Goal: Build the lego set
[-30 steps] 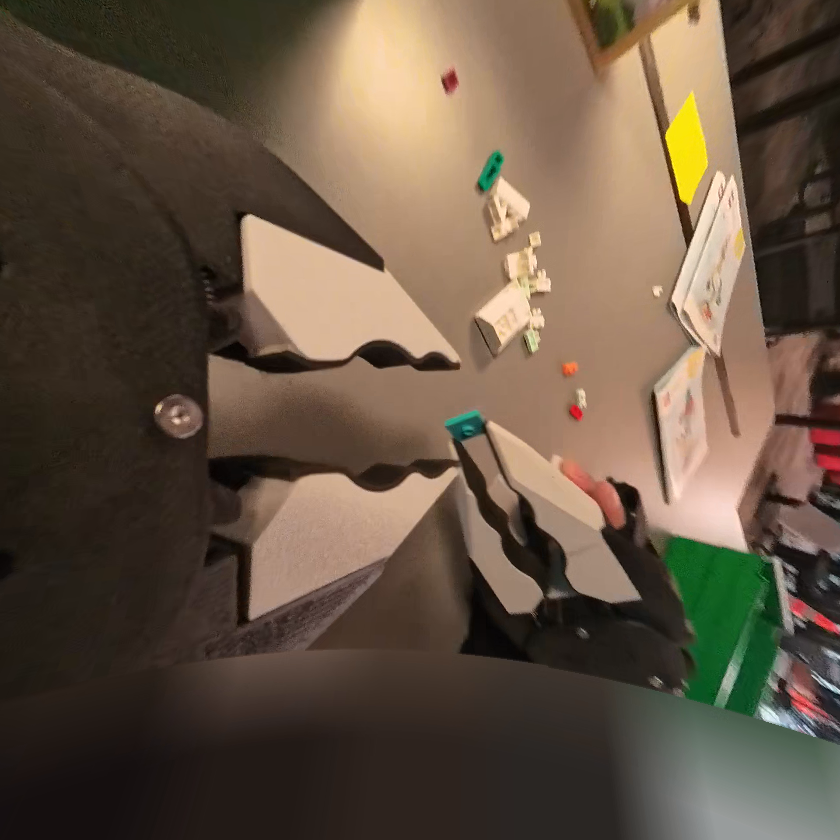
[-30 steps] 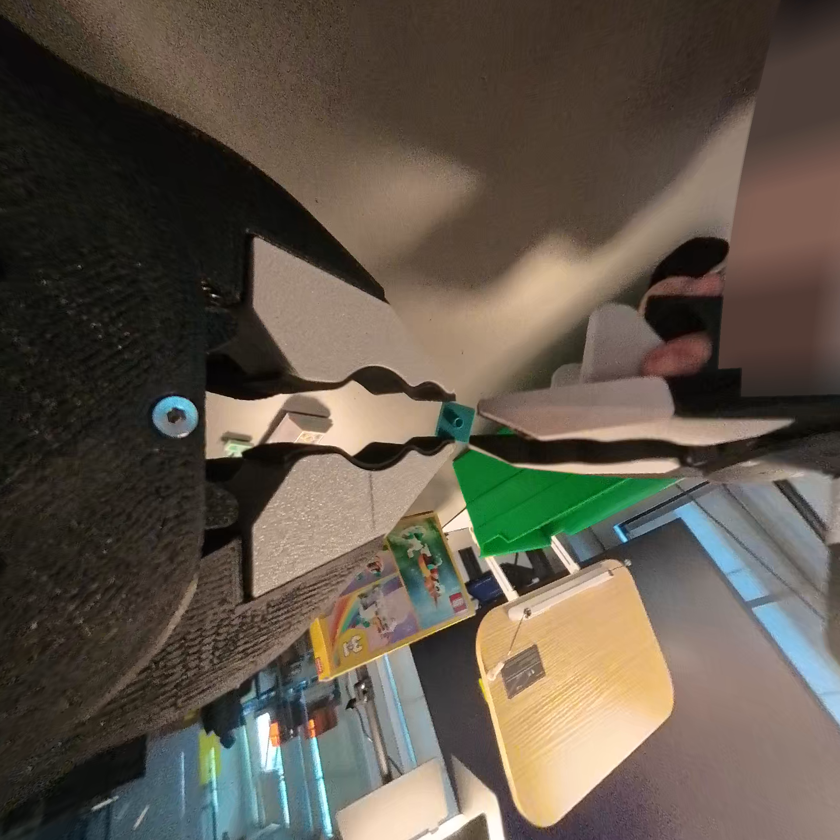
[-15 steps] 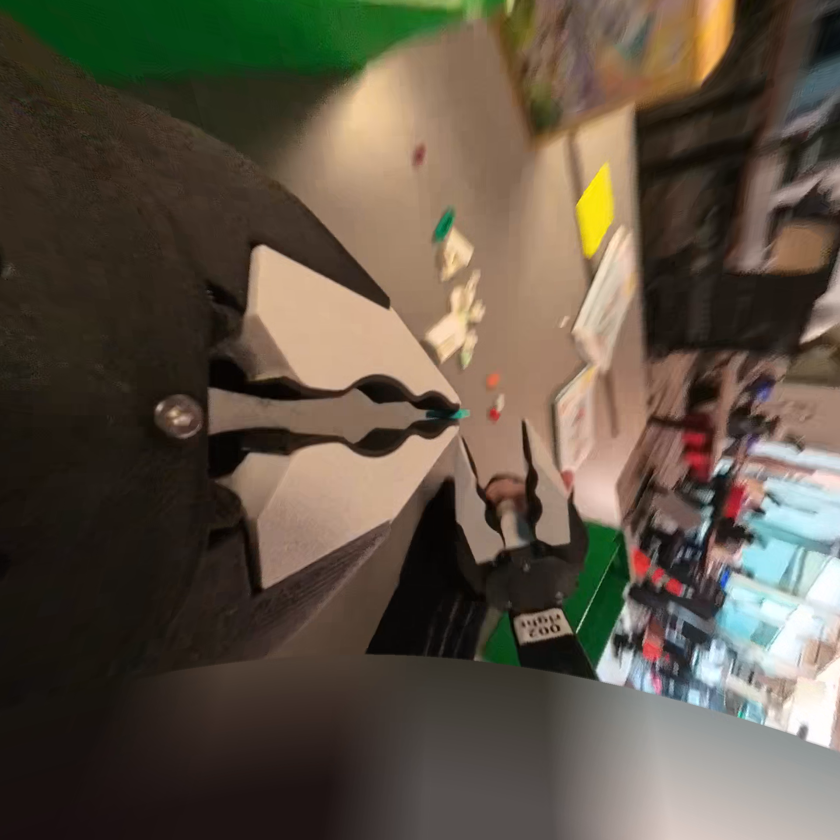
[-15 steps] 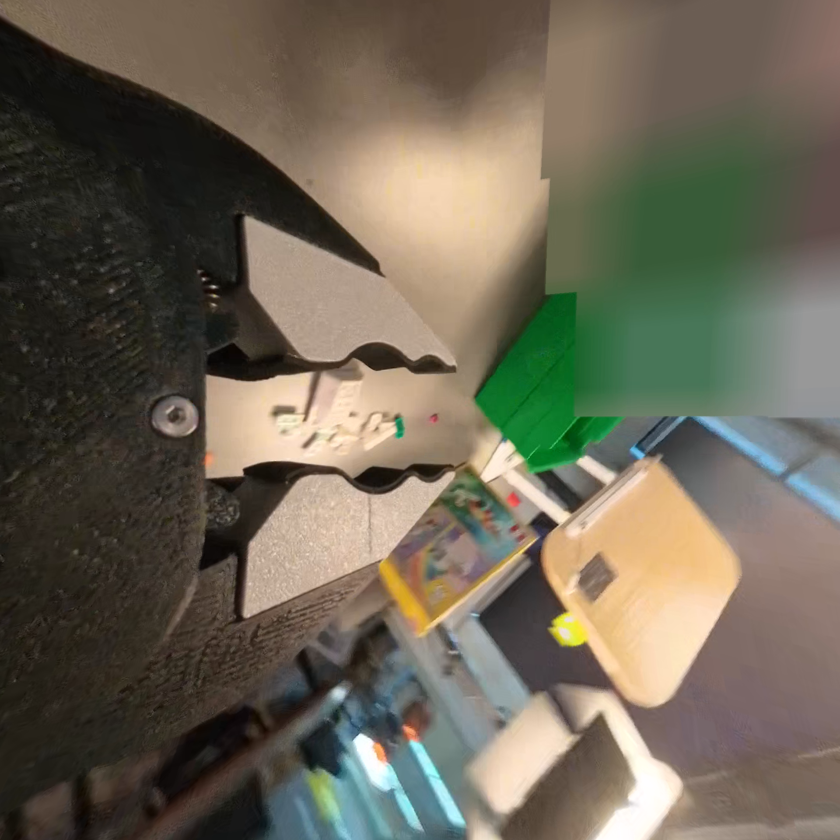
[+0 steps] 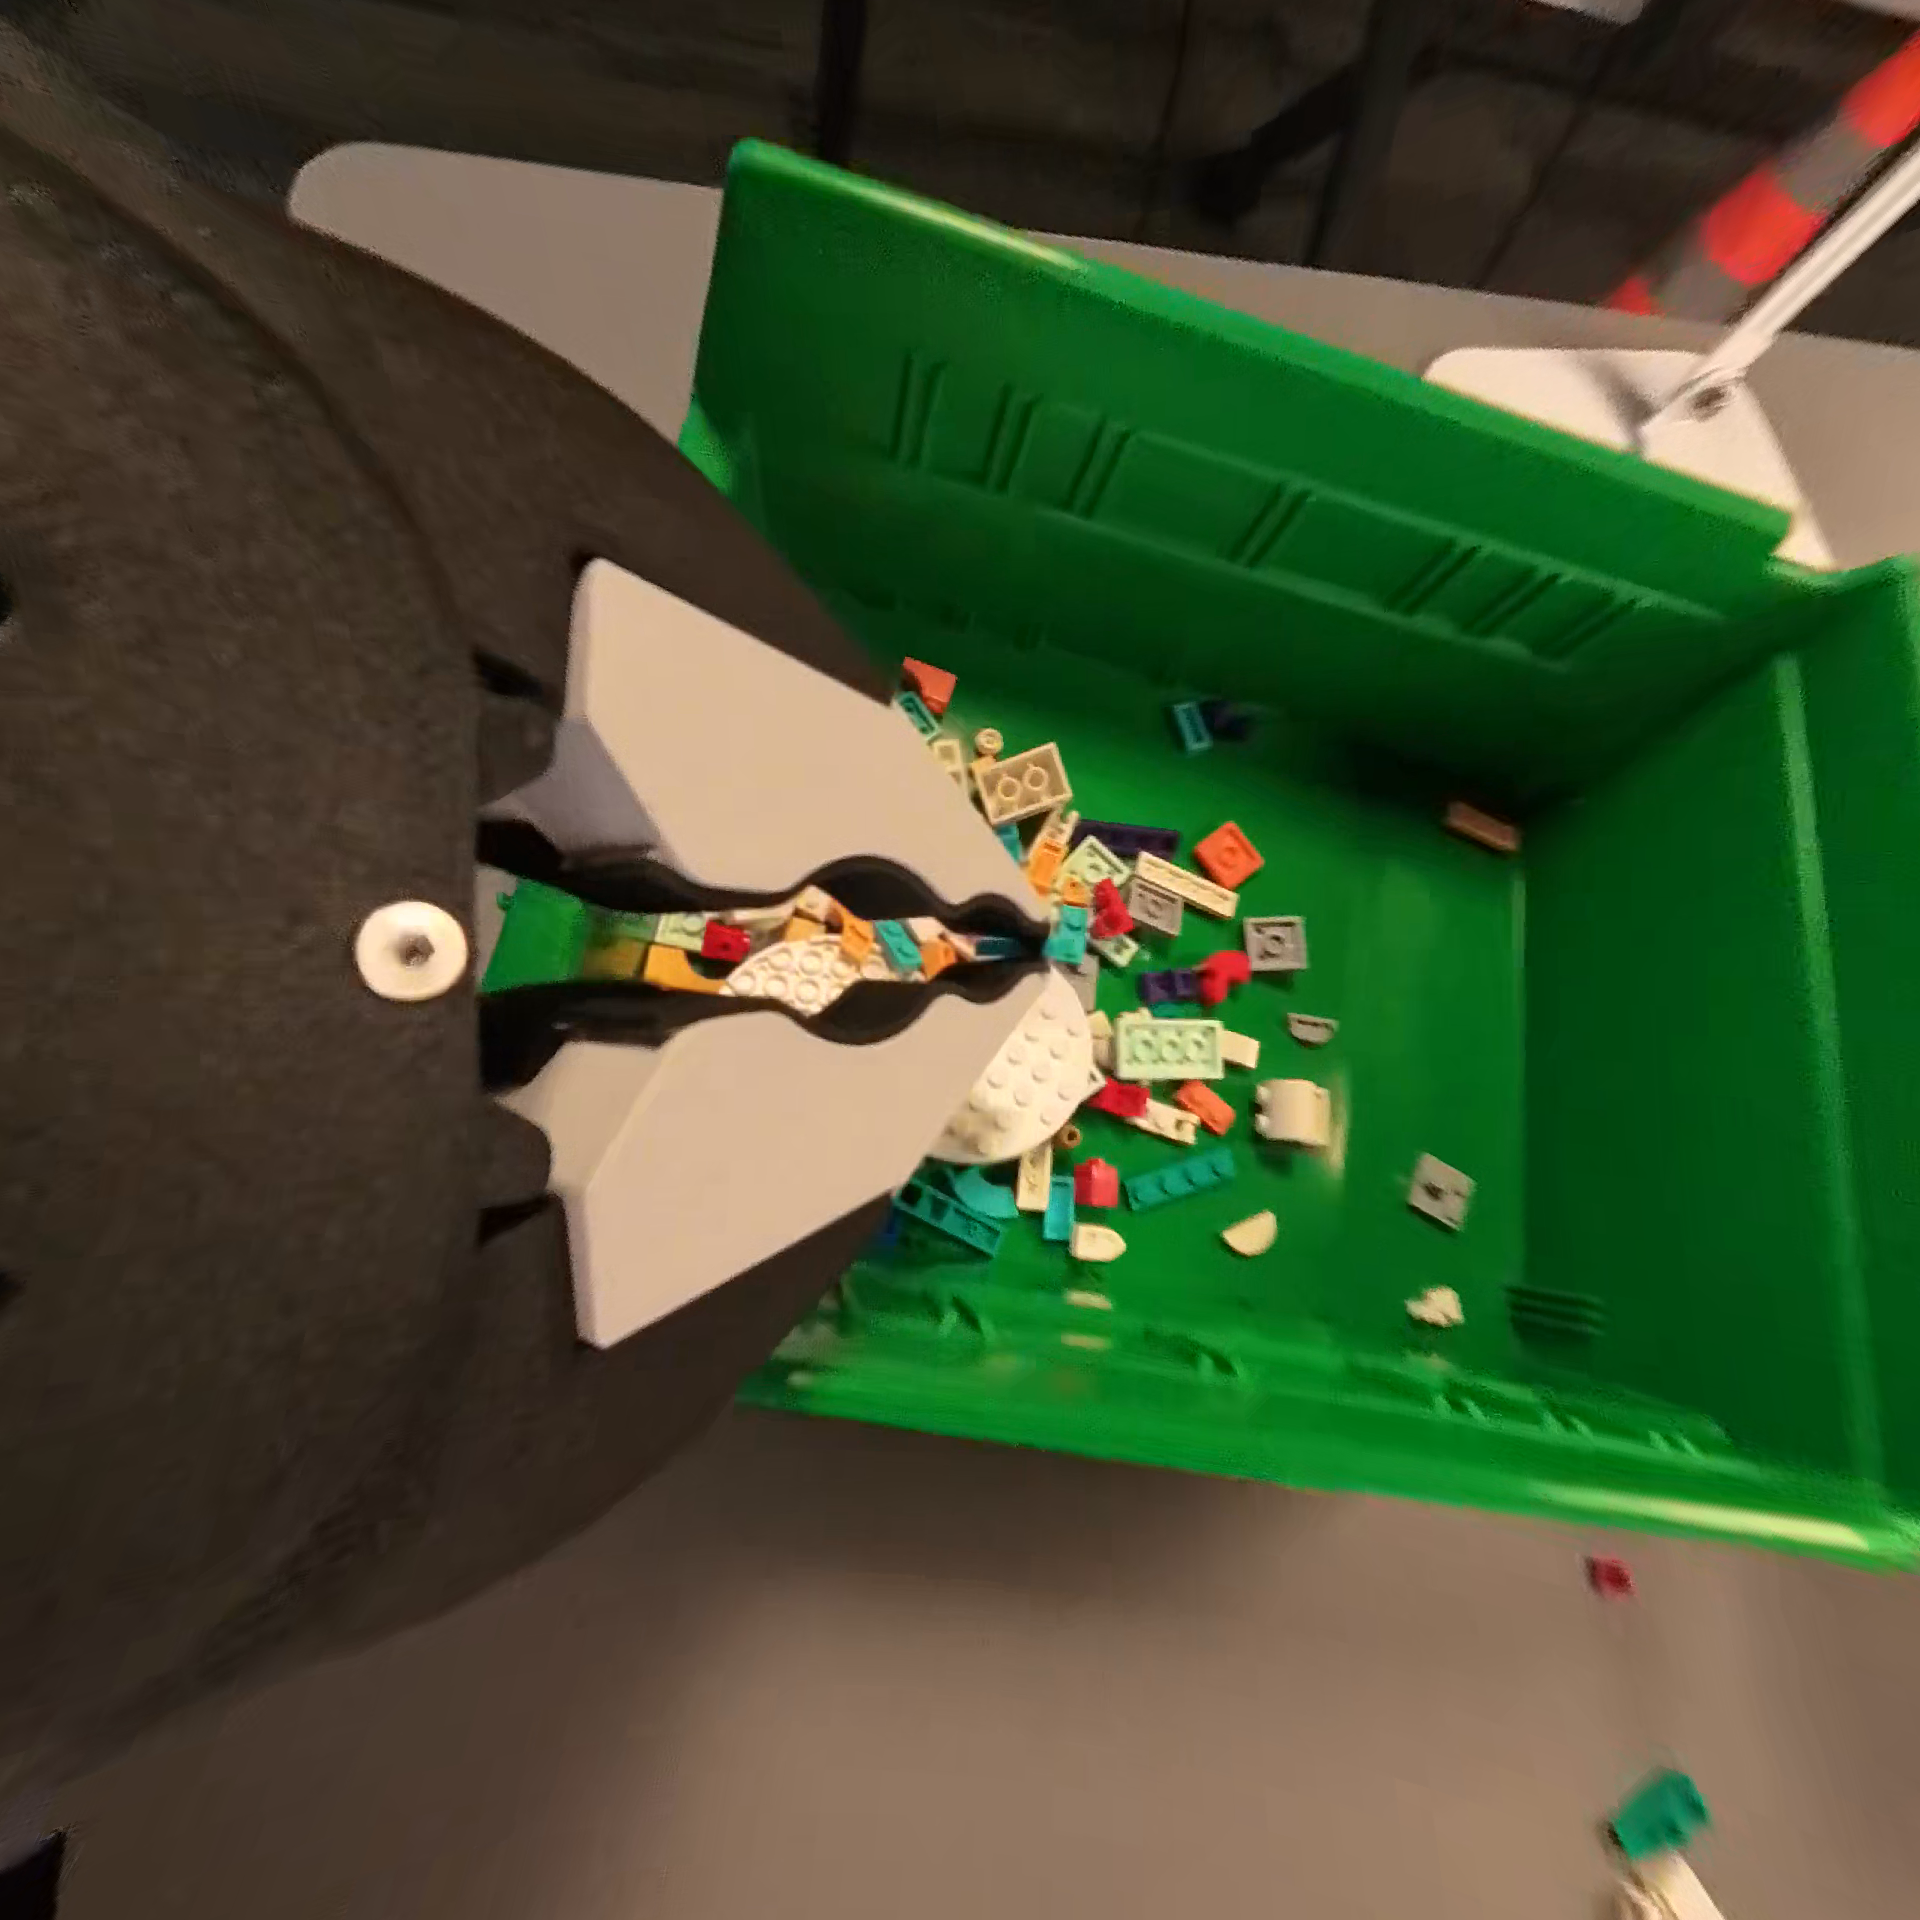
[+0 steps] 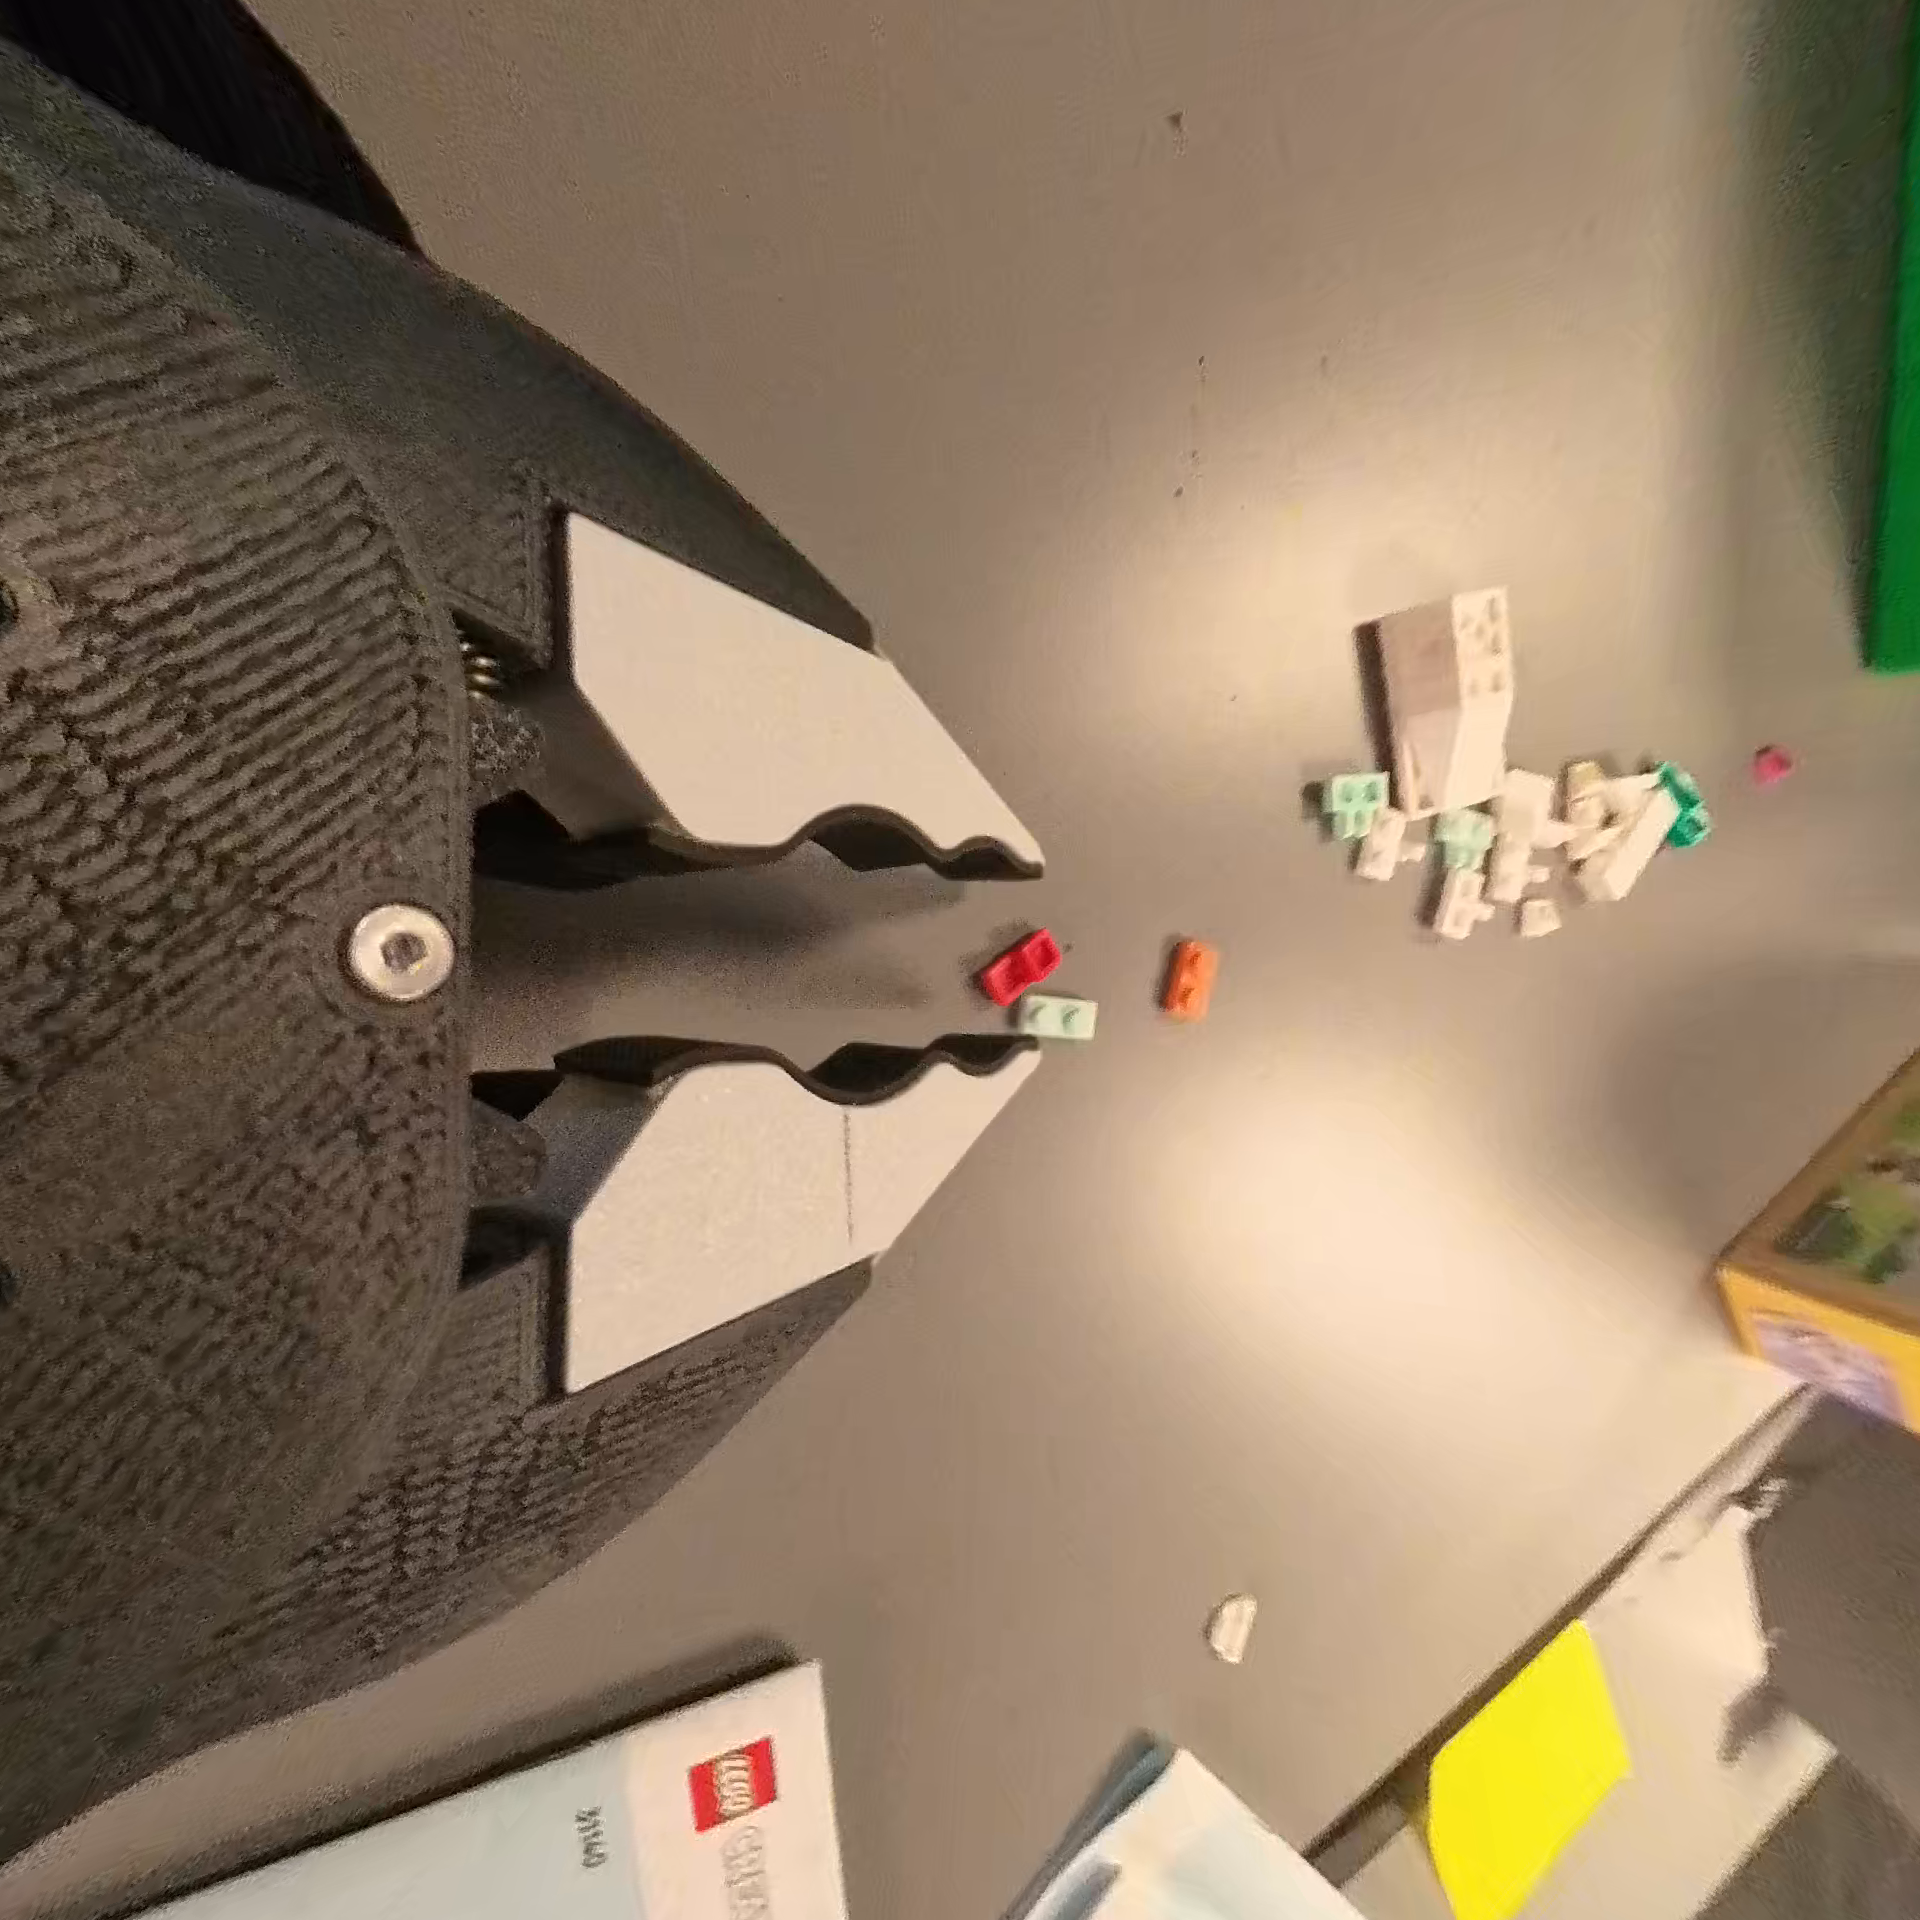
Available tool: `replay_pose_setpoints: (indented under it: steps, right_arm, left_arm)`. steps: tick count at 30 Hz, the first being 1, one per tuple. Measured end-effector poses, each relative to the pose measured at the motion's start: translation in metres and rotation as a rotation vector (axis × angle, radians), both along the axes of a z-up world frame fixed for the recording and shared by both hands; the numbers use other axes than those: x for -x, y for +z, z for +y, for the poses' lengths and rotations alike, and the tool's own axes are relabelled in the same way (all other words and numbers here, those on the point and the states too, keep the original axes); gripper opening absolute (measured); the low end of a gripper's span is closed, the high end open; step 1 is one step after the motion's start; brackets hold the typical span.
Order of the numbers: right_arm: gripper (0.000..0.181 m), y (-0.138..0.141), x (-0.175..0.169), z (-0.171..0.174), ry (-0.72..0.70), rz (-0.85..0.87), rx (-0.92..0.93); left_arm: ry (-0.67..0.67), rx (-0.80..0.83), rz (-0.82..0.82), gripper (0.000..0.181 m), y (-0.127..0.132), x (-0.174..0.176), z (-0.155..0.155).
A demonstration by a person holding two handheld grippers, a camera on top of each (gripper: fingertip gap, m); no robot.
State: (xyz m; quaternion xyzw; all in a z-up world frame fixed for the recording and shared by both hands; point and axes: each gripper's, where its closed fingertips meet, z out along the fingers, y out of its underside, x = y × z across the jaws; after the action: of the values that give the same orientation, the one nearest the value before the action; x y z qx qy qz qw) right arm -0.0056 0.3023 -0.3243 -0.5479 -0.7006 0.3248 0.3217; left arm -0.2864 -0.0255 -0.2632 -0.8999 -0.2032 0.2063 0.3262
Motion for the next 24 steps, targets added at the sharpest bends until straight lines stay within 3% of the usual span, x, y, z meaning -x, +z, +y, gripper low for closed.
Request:
replay_pose_setpoints:
  steps: [1,5,8,12,15,19,21,24]
  right_arm:
    - [0.027,-0.004,-0.001,0.002,-0.012,-0.024,0.005]
    - [0.024,-0.01,0.0,0.004,-0.012,-0.069,0.014]
    - [0.02,-0.011,0.003,0.002,0.007,-0.072,0.012]
    - [0.006,-0.012,0.005,-0.006,0.017,-0.087,0.044]
    - [0.006,-0.009,0.013,-0.02,0.069,-0.057,-0.057]
    - [0.005,0.022,0.043,-0.068,0.234,0.182,-0.361]
    - [0.005,0.04,0.051,-0.101,0.331,0.334,-0.513]
    - [0.006,0.053,0.054,-0.145,0.452,0.462,-0.639]
  left_arm:
    - [0.014,0.022,-0.011,0.003,-0.007,0.002,-0.001]
    - [0.051,0.047,-0.035,0.028,-0.019,0.01,-0.003]
    - [0.107,0.103,0.017,0.065,-0.016,0.016,-0.015]
    - [0.156,0.061,0.251,0.068,0.028,0.015,-0.02]
    - [-0.056,-0.109,0.314,0.067,0.058,-0.032,0.02]
    - [-0.591,-0.298,0.041,0.064,0.048,-0.154,0.09]
    - [-0.7,-0.314,-0.066,0.059,0.031,-0.185,0.107]
    - [-0.748,-0.35,-0.243,0.05,0.008,-0.207,0.126]
